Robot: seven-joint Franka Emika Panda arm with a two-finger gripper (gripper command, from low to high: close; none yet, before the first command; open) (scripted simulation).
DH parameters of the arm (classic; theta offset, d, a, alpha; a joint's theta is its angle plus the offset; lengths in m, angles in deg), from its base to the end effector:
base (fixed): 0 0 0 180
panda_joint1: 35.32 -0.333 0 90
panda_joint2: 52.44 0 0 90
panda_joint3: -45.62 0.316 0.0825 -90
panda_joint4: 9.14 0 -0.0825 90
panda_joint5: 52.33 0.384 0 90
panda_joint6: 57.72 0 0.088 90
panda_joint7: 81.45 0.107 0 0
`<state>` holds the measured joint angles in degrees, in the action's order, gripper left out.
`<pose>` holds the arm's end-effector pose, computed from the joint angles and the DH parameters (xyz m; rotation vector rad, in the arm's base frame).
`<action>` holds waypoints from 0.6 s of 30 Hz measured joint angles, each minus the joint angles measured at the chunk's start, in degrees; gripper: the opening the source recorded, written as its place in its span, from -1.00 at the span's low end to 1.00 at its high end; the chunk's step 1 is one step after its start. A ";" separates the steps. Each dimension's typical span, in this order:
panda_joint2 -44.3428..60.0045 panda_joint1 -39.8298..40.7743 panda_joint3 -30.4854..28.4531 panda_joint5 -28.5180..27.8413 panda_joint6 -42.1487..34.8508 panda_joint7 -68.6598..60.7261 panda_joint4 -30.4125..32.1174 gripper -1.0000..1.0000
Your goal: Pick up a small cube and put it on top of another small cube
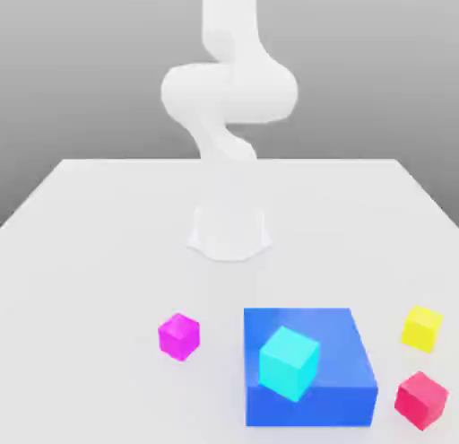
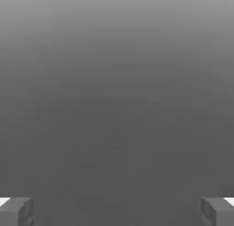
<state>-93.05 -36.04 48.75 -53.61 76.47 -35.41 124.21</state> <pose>0.3803 0.0322 0.6682 -2.5505 0.9695 -0.9704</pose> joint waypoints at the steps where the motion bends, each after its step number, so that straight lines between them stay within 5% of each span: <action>1: 2.25 -0.36 1.32 -0.61 1.04 0.12 0.68 0.00; 18: 37.79 -10.07 19.20 -11.60 17.33 3.12 11.29 0.00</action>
<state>-55.26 -46.11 67.95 -65.21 93.81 -32.30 135.50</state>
